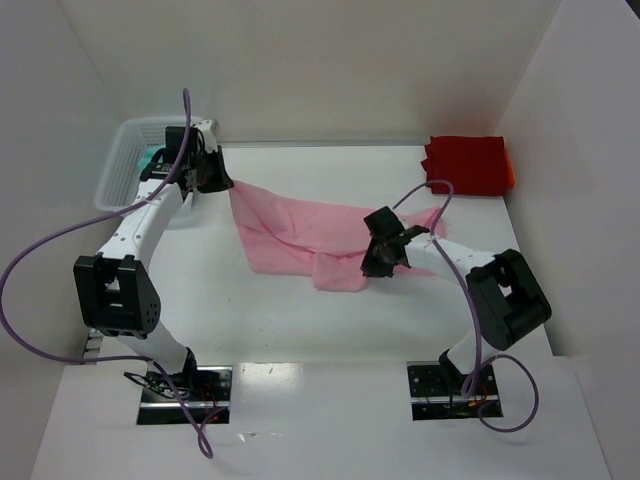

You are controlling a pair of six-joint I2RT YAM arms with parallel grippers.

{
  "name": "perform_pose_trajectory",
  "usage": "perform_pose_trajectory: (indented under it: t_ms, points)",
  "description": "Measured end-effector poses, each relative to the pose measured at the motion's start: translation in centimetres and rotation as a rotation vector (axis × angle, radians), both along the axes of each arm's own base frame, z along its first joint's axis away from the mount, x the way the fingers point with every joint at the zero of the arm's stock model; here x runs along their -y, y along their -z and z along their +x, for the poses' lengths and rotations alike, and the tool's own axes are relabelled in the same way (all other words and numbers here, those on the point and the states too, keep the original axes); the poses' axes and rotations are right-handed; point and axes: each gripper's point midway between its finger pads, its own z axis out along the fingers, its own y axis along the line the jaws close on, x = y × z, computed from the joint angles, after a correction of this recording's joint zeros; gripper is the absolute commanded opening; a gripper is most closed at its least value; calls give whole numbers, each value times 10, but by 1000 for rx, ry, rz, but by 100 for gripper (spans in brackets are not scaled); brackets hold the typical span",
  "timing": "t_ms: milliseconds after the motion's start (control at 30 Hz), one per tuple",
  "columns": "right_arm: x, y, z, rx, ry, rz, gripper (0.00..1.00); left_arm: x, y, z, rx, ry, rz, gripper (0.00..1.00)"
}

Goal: Fold and stack the t-shirts
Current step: Flatten out the tshirt

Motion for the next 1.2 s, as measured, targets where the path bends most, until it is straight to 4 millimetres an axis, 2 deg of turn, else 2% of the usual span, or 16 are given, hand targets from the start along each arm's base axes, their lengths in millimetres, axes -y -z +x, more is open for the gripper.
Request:
perform_pose_trajectory:
  t_ms: [133, 167, 200, 233, 333, 400, 467, 500, 533, 600, 700, 733, 900, 967, 1067, 1200]
  points:
    - [-7, -42, 19, 70, -4, 24, 0, -5, -5, 2, 9, -11, 1, 0]
    - [-13, -70, 34, 124, -10, 46, 0, -7, -9, 5, 21, -18, 1, 0]
    - [-16, -89, 45, 167, -15, 63, 0, -13, -21, 10, 48, -32, 2, 0]
    - [-20, -110, 57, 216, -19, 81, 0, -14, -23, 11, 55, -34, 2, 0]
    - [-24, -181, 90, 364, -29, 115, 0, -29, -56, 21, 126, -68, 3, 0]
    - [-21, -244, 114, 504, -34, 137, 0, -36, -73, 25, 165, -85, 5, 0]
    - [-10, -301, 132, 635, -18, 148, 0, -49, -101, 31, 231, -117, 14, 0]
    - [-5, -320, 138, 679, -11, 151, 0, -56, -117, 33, 265, -134, 19, 0]
    - [7, -348, 148, 750, 9, 144, 0, -62, -131, 33, 299, -148, 23, 0]
    - [25, -378, 159, 827, 44, 118, 0, -73, -154, 31, 350, -177, 31, 0]
    - [52, -414, 173, 912, 98, 89, 0, -88, -183, 29, 415, -214, 40, 0]
    - [60, -426, 177, 941, 113, 85, 0, -93, -199, 27, 451, -226, 44, 0]
    - [95, -462, 180, 1036, 183, 52, 0, -103, -239, 18, 545, -262, 57, 0]
    - [108, -479, 178, 1078, 205, 49, 0, -103, -245, 15, 558, -267, 58, 0]
    - [114, -500, 173, 1132, 201, 56, 0, -103, -260, 8, 592, -271, 57, 0]
    - [112, -514, 165, 1170, 179, 68, 0, -105, -283, 1, 644, -276, 59, 0]
